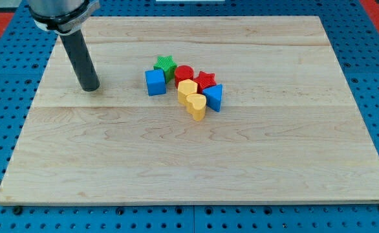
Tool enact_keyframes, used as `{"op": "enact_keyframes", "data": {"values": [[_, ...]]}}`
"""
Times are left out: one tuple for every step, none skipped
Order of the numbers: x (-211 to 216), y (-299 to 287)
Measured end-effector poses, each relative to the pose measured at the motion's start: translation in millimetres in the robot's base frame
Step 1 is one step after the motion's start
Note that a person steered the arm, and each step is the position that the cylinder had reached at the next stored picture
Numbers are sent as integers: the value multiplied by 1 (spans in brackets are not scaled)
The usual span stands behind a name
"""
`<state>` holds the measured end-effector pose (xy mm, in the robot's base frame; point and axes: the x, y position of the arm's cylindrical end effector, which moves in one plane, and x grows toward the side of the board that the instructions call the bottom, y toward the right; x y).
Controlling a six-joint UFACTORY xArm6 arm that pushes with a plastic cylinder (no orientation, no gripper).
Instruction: Push the green circle to the top left of the board
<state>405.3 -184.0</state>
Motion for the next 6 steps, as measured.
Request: {"op": "enact_keyframes", "data": {"values": [[19,-3],[6,-16],[-28,-21],[-63,-18],[-96,-16],[-120,0]]}}
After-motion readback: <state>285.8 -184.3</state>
